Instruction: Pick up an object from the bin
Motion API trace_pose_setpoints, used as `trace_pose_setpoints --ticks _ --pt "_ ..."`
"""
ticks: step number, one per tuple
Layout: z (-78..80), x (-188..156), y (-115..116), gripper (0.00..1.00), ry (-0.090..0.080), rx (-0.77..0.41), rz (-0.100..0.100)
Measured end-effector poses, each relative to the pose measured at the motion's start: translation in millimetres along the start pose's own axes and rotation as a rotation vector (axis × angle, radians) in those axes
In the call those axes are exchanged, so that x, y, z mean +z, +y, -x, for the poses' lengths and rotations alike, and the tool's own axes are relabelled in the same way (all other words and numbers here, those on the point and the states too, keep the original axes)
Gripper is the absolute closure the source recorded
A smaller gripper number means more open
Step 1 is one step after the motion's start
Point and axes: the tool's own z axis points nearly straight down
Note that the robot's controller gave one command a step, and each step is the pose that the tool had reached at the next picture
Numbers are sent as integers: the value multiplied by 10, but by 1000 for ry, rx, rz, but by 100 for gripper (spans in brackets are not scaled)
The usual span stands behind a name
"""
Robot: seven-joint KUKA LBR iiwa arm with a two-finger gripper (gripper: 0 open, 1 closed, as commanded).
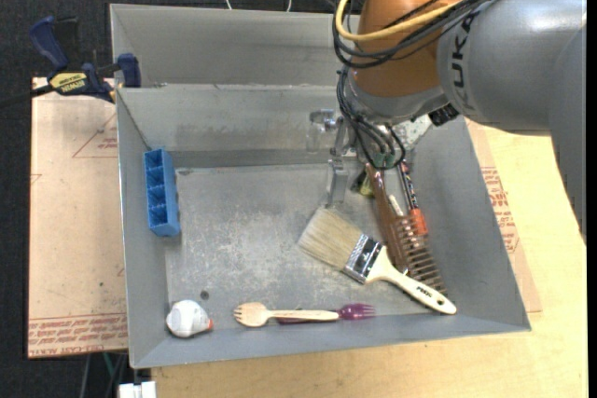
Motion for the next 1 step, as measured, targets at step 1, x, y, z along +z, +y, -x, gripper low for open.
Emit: trace_pose_setpoints --ticks 1 --pt "12 -53 -4 0 -7 2 0"
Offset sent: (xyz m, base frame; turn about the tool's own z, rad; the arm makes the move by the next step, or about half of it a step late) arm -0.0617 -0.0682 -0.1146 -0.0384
